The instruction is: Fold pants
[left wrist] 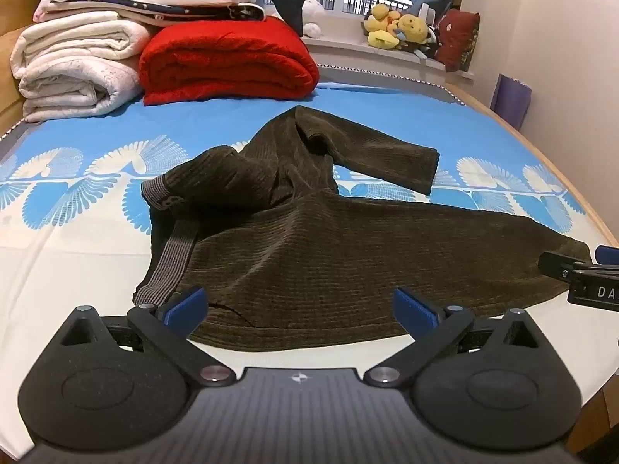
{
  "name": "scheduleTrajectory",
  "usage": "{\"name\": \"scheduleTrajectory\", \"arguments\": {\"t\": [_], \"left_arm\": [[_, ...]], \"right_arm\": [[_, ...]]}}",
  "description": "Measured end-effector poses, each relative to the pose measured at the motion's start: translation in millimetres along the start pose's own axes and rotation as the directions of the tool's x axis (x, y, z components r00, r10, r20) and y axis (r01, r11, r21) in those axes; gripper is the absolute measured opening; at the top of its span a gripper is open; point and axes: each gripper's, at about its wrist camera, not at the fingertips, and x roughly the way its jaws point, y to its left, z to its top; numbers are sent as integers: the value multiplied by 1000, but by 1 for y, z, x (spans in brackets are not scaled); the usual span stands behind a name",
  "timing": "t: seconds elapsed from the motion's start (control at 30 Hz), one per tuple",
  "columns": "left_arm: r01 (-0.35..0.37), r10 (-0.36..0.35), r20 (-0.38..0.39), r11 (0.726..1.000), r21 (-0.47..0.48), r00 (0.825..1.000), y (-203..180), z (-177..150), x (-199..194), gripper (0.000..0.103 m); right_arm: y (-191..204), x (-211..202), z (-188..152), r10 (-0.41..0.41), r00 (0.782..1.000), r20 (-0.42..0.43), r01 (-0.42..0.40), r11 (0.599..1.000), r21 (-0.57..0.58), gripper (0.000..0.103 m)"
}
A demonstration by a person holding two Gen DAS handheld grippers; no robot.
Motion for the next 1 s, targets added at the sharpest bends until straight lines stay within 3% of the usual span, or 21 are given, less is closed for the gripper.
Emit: {"name": "scheduleTrajectory", "arguments": {"t": [0.73,1.0], "left_arm": [[5,-5,6,1000,-1,1000,3,0,-3,100],[11,-11,-15,1000,6,1000,2,0,-3,94]], "right_arm": [[1,0,0,-3,1000,-2,3,1000,-4,102],[4,0,-1,-3,1000,-1,3,1000,-3,102]]}}
